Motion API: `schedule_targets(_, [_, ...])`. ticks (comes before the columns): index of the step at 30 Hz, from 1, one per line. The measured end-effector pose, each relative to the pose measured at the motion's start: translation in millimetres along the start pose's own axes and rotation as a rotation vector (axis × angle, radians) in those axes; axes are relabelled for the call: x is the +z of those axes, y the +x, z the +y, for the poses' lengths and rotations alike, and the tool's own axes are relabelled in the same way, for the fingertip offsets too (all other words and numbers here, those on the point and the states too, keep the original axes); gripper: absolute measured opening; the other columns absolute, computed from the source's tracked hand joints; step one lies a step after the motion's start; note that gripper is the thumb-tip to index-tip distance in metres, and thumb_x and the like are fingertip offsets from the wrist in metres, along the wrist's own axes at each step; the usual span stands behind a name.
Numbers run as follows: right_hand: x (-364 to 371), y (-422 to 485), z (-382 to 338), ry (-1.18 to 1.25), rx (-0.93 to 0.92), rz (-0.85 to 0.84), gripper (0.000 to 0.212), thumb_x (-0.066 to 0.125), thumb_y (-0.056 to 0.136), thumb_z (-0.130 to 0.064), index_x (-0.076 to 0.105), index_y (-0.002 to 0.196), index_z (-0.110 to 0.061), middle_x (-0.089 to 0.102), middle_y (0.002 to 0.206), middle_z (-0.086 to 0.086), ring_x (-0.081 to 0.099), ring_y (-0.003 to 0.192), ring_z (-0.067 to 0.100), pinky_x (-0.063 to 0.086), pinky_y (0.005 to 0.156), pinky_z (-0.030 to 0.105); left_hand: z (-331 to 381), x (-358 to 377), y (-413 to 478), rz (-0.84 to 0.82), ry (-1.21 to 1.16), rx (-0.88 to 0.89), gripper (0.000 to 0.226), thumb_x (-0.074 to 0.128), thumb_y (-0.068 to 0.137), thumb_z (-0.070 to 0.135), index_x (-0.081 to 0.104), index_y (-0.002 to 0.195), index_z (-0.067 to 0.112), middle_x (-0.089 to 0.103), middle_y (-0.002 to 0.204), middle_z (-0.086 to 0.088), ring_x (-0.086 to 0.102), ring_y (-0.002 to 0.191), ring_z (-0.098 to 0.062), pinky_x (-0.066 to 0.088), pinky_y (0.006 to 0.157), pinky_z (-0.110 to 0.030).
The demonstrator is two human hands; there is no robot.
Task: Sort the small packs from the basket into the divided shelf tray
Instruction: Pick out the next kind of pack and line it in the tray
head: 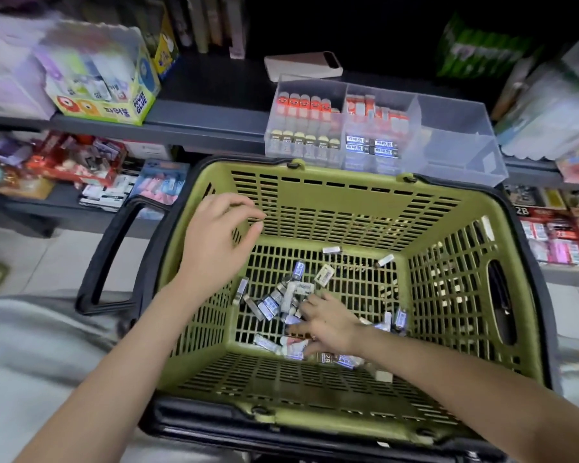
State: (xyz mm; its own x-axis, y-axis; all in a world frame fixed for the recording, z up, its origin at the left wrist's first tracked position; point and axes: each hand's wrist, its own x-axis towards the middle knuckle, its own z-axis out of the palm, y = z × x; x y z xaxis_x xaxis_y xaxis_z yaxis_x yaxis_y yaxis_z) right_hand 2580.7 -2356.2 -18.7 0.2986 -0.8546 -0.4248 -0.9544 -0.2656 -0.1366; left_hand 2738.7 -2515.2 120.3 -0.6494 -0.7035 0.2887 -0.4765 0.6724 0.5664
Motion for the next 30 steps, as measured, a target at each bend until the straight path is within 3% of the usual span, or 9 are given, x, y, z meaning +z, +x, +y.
schedule_targets(5, [-11.6,8.9,14.7,0.039,0.19,0.154,0.043,0.056,0.087,-0.044,0.053,0.128,-0.037,0.048,0.111,0.0,0.042,0.108,0.023,0.028,0.095,0.04,1.3,2.8,2.7,-0.018,0.011,0.038,0.012,0.069,0.084,0.008,0.073,0.096,0.01,0.065,0.104,-0.008,0.055,0.104,-0.031,0.033,0.09,-0.032])
schedule_targets(7, [-13.0,11.2,15.8,0.069,0.231,0.17,0.041,0.057,0.084,-0.051,0.058,0.122,-0.036,0.047,0.108,-0.001,0.041,0.104,0.021,0.028,0.091,0.039,0.4,3.7,2.2,-0.031,0.024,0.05,0.013,0.07,0.084,0.009,0.073,0.096,0.01,0.065,0.104,-0.008,0.055,0.104,-0.031,0.034,0.091,-0.035])
schedule_targets(10, [-4.0,11.4,2.4,0.086,0.172,0.182,0.041,0.06,0.078,-0.058,0.067,0.108,-0.031,0.04,0.092,-0.006,0.039,0.094,0.017,0.032,0.087,0.036,-0.1,3.8,2.4,-0.029,0.027,0.046,0.013,0.069,0.084,0.01,0.073,0.096,0.01,0.065,0.105,-0.007,0.055,0.104,-0.03,0.035,0.092,-0.034])
schedule_targets(13, [8.0,9.3,-12.1,-0.007,0.008,0.141,0.034,0.072,0.067,-0.055,0.072,0.085,-0.026,0.053,0.083,-0.004,0.054,0.086,0.019,0.046,0.083,0.034,-1.2,3.5,3.0,-0.022,0.024,0.035,0.012,0.068,0.085,0.011,0.073,0.096,0.01,0.065,0.106,-0.007,0.055,0.105,-0.029,0.034,0.091,-0.032])
schedule_targets(17, [15.7,7.2,-12.5,-0.021,0.07,0.066,0.038,0.064,0.077,-0.051,0.07,0.096,-0.019,0.057,0.101,0.003,0.05,0.102,0.024,0.037,0.091,0.033,-0.3,4.1,2.7,-0.025,-0.012,0.004,0.013,0.067,0.086,0.013,0.073,0.097,0.012,0.064,0.108,-0.004,0.053,0.107,-0.025,0.03,0.092,-0.028])
schedule_targets(21, [20.7,7.1,-15.6,0.106,0.27,0.058,0.034,0.068,0.078,-0.042,0.069,0.095,-0.012,0.052,0.118,0.007,0.043,0.114,0.027,0.03,0.097,0.036,5.8,6.5,0.4,-0.076,-0.24,-0.153,0.013,0.064,0.088,0.015,0.071,0.098,0.019,0.063,0.107,0.005,0.055,0.106,-0.011,0.039,0.093,-0.025])
schedule_targets(26, [22.3,-0.7,-11.2,0.186,0.372,0.068,0.033,0.062,0.08,-0.049,0.069,0.09,-0.019,0.054,0.109,-0.003,0.043,0.11,0.017,0.028,0.095,0.033,14.2,10.8,-10.8,-0.203,-0.521,-0.425,0.017,0.062,0.089,0.017,0.066,0.087,0.033,0.065,0.095,0.021,0.055,0.089,0.012,0.041,0.077,-0.01])
schedule_targets(28, [11.5,-8.9,-6.5,0.309,0.397,0.127,0.03,0.057,0.082,-0.054,0.069,0.085,-0.026,0.053,0.105,-0.015,0.043,0.11,0.007,0.03,0.097,0.028,14.1,12.8,-15.4,-0.226,-0.626,-0.539,0.016,0.062,0.088,0.016,0.067,0.086,0.031,0.066,0.095,0.017,0.057,0.093,0.004,0.044,0.086,-0.021])
schedule_targets(30, [-18.6,-15.2,-1.1,0.699,0.458,0.247,0.025,0.059,0.082,-0.051,0.069,0.08,-0.028,0.06,0.09,-0.012,0.051,0.092,0.0,0.038,0.087,0.023,16.9,16.2,-17.7,-0.292,-0.674,-0.634,0.015,0.061,0.088,0.015,0.066,0.087,0.029,0.066,0.1,0.009,0.058,0.101,-0.009,0.045,0.098,-0.037])
